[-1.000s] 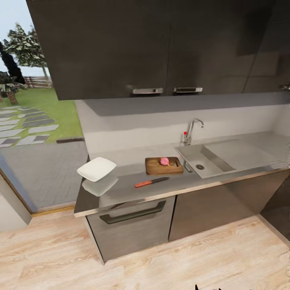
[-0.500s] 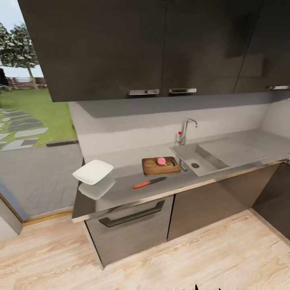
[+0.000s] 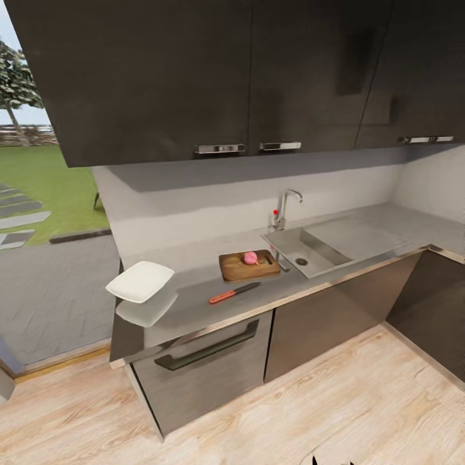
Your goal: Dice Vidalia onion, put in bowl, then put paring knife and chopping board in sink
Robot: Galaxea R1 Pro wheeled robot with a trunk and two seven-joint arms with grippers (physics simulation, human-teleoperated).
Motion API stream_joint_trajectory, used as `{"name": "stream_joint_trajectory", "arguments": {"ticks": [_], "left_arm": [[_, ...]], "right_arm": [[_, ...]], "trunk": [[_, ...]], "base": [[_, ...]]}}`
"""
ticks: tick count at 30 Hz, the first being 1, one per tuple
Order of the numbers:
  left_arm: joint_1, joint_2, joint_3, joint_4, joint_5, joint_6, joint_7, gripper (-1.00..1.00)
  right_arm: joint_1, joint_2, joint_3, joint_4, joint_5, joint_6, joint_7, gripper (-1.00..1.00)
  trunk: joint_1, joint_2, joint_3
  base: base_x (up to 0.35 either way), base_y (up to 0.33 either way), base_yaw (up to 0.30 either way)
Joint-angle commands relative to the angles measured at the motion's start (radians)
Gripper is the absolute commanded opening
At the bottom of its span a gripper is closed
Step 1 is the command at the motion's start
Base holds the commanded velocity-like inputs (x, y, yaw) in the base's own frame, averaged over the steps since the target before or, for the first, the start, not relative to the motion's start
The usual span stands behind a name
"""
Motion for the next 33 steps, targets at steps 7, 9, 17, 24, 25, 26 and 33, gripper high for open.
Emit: {"name": "stream_joint_trajectory", "arguments": {"ticks": [7,9,17,24,25,26,33], "left_arm": [[0.0,0.001,-0.004,-0.001,0.008,-0.003,0.007,1.0],[0.0,0.001,-0.004,-0.001,0.008,-0.003,0.007,1.0],[0.0,0.001,-0.004,0.006,0.007,-0.003,0.007,1.0],[0.0,0.001,-0.004,0.01,0.006,-0.003,0.007,1.0],[0.0,0.001,-0.004,0.012,0.006,-0.003,0.007,1.0],[0.0,0.001,-0.004,0.012,0.006,-0.003,0.007,1.0],[0.0,0.0,-0.004,0.026,0.006,-0.003,0.007,1.0]], "right_arm": [[-0.001,0.001,0.008,-0.007,-0.003,-0.004,-0.011,1.0],[-0.001,0.001,0.007,-0.019,-0.003,-0.004,-0.013,1.0],[-0.001,-0.023,0.006,-0.454,0.038,0.158,-0.314,1.0],[-0.001,-0.033,-0.078,-0.906,0.191,0.529,-0.5,1.0],[-0.001,-0.033,-0.096,-0.955,0.198,0.582,-0.503,1.0],[-0.001,-0.033,-0.104,-0.979,0.201,0.609,-0.504,1.0],[-0.08,-0.026,-0.153,-1.159,0.255,0.917,-0.509,1.0]], "trunk": [[0.001,-0.002,-0.002],[0.001,-0.002,-0.002],[0.001,-0.002,-0.002],[0.001,-0.002,-0.002],[0.001,-0.002,-0.002],[0.001,-0.002,-0.002],[0.001,-0.002,-0.002]], "base": [[0.0,0.002,-0.005],[0.0,0.0,0.0],[0.0,0.0,0.0],[0.0,0.0,0.0],[0.0,0.0,0.0],[0.0,0.0,0.0],[0.0,0.013,0.0]]}}
